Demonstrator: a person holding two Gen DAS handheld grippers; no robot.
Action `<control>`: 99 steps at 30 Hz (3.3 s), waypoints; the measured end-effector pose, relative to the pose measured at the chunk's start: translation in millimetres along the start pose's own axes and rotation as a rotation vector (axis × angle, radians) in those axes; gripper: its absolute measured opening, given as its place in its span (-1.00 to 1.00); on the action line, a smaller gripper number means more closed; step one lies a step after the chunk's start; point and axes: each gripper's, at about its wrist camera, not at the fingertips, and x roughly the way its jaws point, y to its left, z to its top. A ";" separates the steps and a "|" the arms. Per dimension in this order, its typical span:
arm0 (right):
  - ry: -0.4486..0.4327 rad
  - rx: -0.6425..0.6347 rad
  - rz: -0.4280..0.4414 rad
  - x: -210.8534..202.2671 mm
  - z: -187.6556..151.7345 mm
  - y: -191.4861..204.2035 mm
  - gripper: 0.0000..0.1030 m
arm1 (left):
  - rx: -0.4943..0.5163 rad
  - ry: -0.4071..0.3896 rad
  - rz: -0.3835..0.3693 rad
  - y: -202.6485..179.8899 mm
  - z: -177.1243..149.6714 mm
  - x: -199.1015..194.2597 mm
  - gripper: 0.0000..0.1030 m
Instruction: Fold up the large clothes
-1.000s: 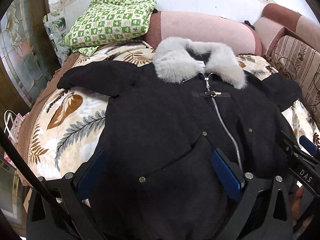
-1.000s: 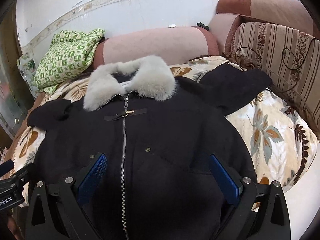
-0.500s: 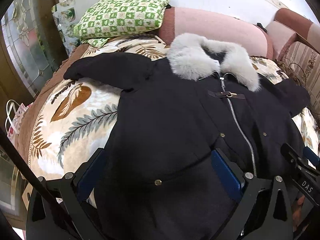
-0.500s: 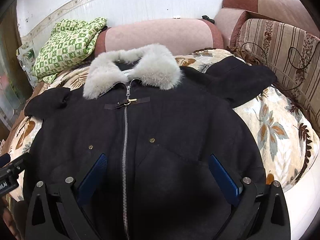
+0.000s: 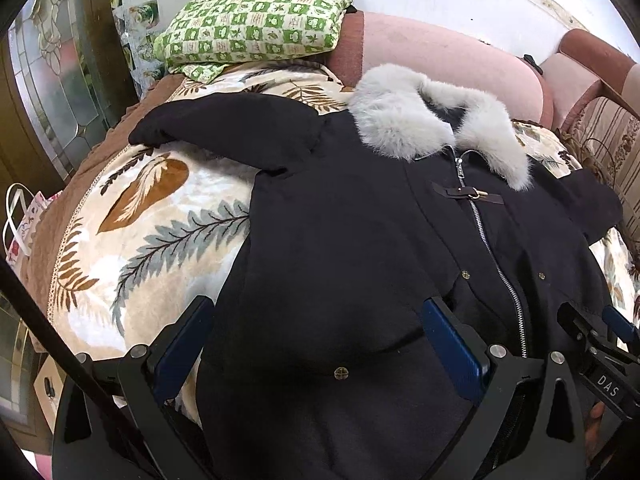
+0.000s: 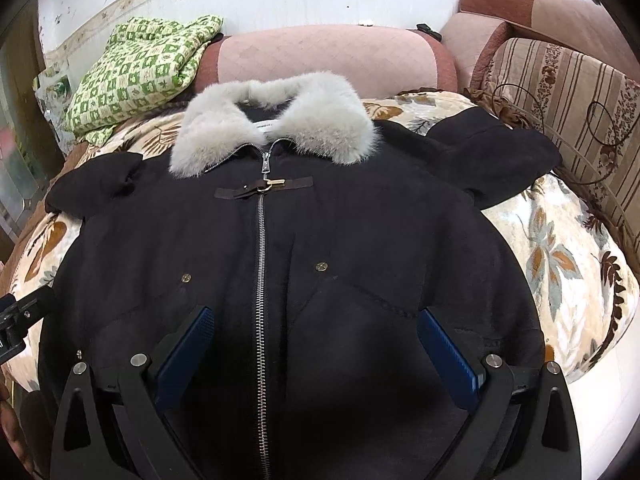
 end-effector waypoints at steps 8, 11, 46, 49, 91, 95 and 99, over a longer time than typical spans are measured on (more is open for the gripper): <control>0.021 -0.029 -0.009 6.8 -1.4 9.9 0.99 | -0.019 0.046 0.018 20.4 3.5 18.1 0.57; 0.031 -0.036 -0.014 10.3 -1.9 11.6 0.99 | -0.051 0.029 0.051 39.4 11.4 20.9 0.57; 0.147 -0.101 -0.165 65.4 10.4 18.0 0.99 | -0.775 0.090 -0.162 354.4 210.7 230.6 -0.01; 0.148 -0.107 -0.176 68.2 10.2 19.4 0.99 | -0.820 0.135 -0.152 358.3 212.4 248.2 -0.40; -0.008 0.248 -0.055 2.5 -12.2 -96.6 0.99 | -0.090 0.155 -0.366 -114.9 166.1 124.9 -0.83; -0.002 0.270 -0.054 0.6 -15.2 -108.5 0.99 | -0.038 0.269 -0.328 -142.4 130.9 149.9 -0.62; 0.001 0.276 -0.056 -0.7 -15.7 -117.9 0.99 | -0.110 0.281 -0.467 -130.0 110.2 129.7 0.32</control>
